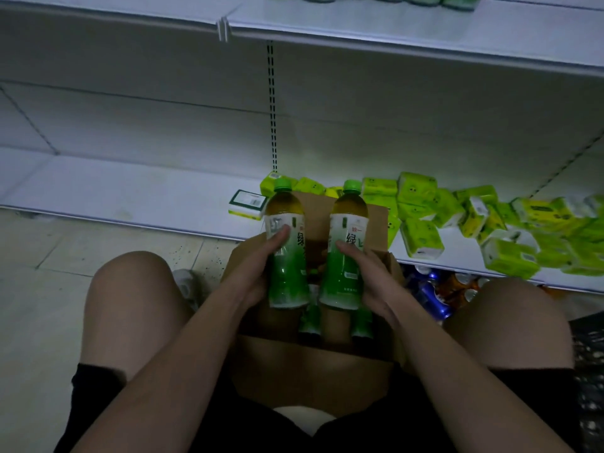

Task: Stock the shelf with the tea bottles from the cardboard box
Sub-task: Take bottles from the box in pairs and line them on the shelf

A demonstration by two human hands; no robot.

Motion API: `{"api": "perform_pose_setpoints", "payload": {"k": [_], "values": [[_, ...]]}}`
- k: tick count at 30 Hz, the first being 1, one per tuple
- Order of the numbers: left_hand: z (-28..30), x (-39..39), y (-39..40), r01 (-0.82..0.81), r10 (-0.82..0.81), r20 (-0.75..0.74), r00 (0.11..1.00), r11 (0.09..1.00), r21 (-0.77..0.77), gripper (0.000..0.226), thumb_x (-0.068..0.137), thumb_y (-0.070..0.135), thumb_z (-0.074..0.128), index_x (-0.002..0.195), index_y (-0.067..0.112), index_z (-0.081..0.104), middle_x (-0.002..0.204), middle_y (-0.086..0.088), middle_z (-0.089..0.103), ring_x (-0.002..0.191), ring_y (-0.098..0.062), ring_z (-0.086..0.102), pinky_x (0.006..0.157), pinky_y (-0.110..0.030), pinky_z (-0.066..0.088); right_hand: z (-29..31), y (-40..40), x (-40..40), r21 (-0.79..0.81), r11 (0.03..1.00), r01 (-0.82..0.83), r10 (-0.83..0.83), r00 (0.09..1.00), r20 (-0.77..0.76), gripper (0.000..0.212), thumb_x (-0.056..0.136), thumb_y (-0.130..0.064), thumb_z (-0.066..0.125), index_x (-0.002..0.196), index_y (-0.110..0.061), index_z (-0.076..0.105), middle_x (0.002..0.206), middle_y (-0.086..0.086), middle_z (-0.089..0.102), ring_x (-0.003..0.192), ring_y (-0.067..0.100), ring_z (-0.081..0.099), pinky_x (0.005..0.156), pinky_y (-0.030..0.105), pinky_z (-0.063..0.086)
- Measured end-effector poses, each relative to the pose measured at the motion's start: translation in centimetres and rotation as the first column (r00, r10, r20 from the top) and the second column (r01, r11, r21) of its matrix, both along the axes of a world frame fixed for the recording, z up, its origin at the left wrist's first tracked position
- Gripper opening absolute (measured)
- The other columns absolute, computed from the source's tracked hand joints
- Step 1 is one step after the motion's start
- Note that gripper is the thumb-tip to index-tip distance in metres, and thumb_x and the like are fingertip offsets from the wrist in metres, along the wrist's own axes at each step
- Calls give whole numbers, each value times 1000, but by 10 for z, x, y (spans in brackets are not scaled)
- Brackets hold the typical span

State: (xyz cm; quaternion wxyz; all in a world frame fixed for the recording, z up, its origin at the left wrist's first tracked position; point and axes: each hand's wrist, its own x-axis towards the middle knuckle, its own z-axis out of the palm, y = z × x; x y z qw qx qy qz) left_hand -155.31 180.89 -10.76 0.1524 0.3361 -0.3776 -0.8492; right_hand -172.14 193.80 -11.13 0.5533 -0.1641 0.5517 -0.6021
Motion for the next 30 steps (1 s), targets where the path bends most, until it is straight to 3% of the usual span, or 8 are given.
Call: {"api": "perform_pose_setpoints", "payload": {"k": [4, 7, 11, 15, 19, 23, 28, 30], "values": [[-2, -1, 3, -88, 89, -18, 996, 994, 64, 67, 63, 49, 79, 116, 9, 69, 110, -19, 70, 89, -31, 72, 72, -40, 57, -1, 3, 1, 38, 999, 24, -22, 998, -64, 35, 75, -29, 77, 107, -18, 70, 95, 10, 77, 82, 25, 75, 67, 35, 58], [3, -4, 9, -54, 55, -16, 998, 997, 63, 62, 51, 54, 87, 95, 11, 77, 90, -15, 74, 72, -28, 72, 65, -38, 57, 8, 4, 3, 35, 998, 49, -46, 996, -75, 41, 68, -39, 80, 102, -18, 73, 93, 13, 77, 79, 28, 75, 66, 37, 58], [40, -16, 4, -94, 90, -72, 993, 994, -59, 77, 56, 50, 87, 120, 14, 63, 106, -18, 72, 90, -33, 72, 74, -43, 56, 40, -9, 1, -53, 991, 126, -132, 983, -131, 60, 66, -61, 75, 112, -24, 72, 106, 12, 75, 91, 31, 73, 83, 48, 56], [112, -34, -13, -36, -27, -145, 989, 910, -413, 60, 68, 44, 80, 117, 14, 62, 108, -16, 73, 95, -32, 72, 70, -35, 58, 97, -26, -8, -154, 966, 208, -237, 949, -206, 88, 59, -77, 67, 130, -24, 60, 128, 8, 66, 118, 31, 62, 103, 54, 45], [192, -52, -29, -61, -70, -181, 981, 773, -632, 50, 57, 33, 80, 103, 18, 67, 98, -5, 76, 87, -20, 73, 72, -29, 58, 167, -34, -27, -349, 919, 184, -275, 932, -235, 88, 58, -75, 69, 120, -12, 65, 97, 13, 74, 82, 30, 73, 72, 43, 58], [255, -69, -46, -89, -119, -236, 964, 694, -714, 48, 61, 31, 79, 106, 18, 69, 105, -5, 75, 94, -19, 71, 78, -28, 57, 229, -37, -51, -495, 854, 162, -357, 874, -329, 73, 68, -66, 69, 124, -20, 62, 115, 11, 72, 105, 31, 69, 92, 50, 54], [314, -100, -64, -147, -95, -269, 958, 645, -750, 55, 63, 28, 78, 116, 22, 66, 112, 4, 73, 99, -9, 70, 74, -21, 55, 280, -43, -81, -531, 835, 144, -440, 755, -487, 65, 62, -66, 72, 111, -24, 68, 105, 1, 75, 98, 19, 72, 88, 43, 57], [329, -117, -71, -198, -49, -294, 955, 633, -748, 51, 64, 25, 80, 113, 22, 67, 108, 4, 74, 100, -12, 70, 80, -29, 55, 292, -51, -92, -533, 830, 167, -471, 722, -507, 55, 64, -62, 73, 106, -27, 70, 105, -1, 75, 98, 16, 72, 91, 44, 56]]}}
